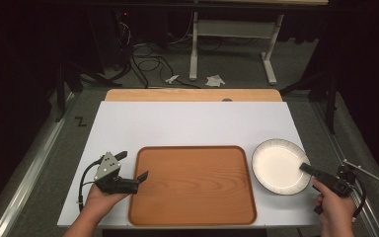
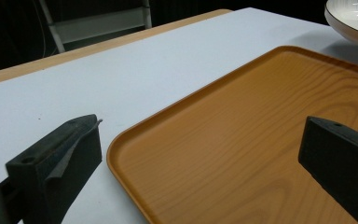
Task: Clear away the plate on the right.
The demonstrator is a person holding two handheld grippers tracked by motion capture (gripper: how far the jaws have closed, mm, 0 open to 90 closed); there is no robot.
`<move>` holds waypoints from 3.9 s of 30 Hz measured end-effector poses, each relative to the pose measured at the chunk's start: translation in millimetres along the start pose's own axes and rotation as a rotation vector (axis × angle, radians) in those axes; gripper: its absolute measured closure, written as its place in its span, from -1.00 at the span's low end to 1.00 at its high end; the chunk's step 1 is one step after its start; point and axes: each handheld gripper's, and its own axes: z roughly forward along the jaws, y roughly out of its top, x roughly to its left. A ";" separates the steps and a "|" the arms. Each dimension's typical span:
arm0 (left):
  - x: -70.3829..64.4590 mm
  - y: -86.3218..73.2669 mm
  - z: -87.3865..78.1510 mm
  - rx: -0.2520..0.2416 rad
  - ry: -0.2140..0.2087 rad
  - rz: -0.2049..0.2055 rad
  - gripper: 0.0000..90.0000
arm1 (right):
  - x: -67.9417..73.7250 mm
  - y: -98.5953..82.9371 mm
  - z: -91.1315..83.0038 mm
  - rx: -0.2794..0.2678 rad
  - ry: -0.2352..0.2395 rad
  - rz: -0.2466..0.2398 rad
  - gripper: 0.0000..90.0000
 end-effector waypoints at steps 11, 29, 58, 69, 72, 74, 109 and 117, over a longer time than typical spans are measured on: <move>0.4 0.9 -2.9 -0.023 0.010 0.006 -0.99 | 17.7 2.9 0.5 -0.011 0.049 -0.035 0.88; 1.7 0.5 -4.8 -0.029 0.005 0.007 -0.99 | 66.2 6.6 26.7 0.042 0.103 -0.130 0.89; 2.4 -3.2 -2.8 -0.015 0.011 -0.012 -0.99 | 147.6 -20.6 99.8 0.201 0.241 -0.258 0.88; 2.2 -3.2 -3.3 -0.024 0.018 -0.015 -0.99 | 169.1 -42.7 111.4 0.250 0.319 -0.294 0.88; 1.5 -3.1 -3.0 -0.020 0.017 -0.011 -0.99 | 174.4 -49.1 114.8 0.269 0.323 -0.313 0.88; 1.0 -2.9 -3.4 -0.024 0.015 -0.011 -0.99 | 177.2 -53.0 117.0 0.284 0.321 -0.326 0.88; 2.1 -0.2 -9.1 -0.057 0.013 -0.004 -0.99 | 181.2 -81.8 142.9 0.400 0.233 -0.401 0.88; 1.3 -0.6 -8.2 -0.050 0.011 -0.004 -0.99 | 180.7 -83.2 145.9 0.409 0.231 -0.401 0.88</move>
